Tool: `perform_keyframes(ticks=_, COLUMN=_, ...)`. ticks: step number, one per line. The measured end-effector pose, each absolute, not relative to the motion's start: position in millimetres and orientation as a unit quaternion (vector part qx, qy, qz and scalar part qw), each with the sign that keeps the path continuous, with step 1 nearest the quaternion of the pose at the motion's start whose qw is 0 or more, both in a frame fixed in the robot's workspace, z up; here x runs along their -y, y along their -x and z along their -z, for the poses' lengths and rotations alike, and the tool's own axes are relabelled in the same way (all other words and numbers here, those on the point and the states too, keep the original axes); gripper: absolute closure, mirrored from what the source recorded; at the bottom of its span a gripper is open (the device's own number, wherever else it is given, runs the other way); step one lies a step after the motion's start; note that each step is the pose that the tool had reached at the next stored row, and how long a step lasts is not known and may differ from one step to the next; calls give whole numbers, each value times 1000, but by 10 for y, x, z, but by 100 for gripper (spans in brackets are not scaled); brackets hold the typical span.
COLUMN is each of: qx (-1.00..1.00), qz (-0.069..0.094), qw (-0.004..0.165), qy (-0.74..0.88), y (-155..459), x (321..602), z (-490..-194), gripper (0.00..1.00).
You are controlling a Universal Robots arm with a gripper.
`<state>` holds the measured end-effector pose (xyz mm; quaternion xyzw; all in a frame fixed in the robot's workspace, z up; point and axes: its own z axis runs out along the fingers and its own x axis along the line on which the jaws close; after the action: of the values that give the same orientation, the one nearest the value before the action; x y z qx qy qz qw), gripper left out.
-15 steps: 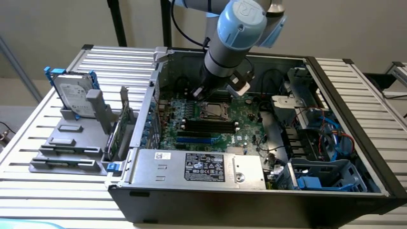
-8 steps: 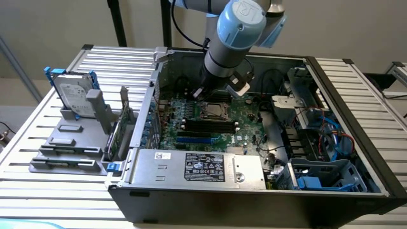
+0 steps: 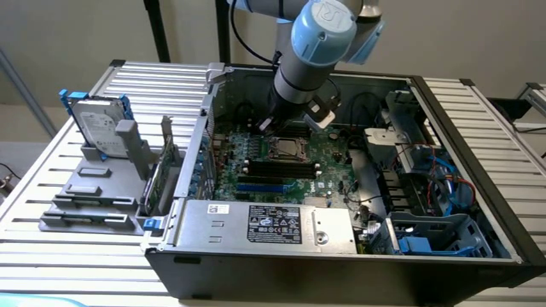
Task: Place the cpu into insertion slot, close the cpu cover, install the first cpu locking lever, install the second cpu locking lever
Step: 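Install the first cpu locking lever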
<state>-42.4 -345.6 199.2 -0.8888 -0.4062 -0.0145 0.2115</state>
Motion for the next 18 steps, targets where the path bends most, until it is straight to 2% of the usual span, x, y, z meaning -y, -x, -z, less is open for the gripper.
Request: perform_keyframes(ticks=18, qx=406, qz=13, qw=208, qy=890, y=334, x=3425, z=-1966, gripper=89)
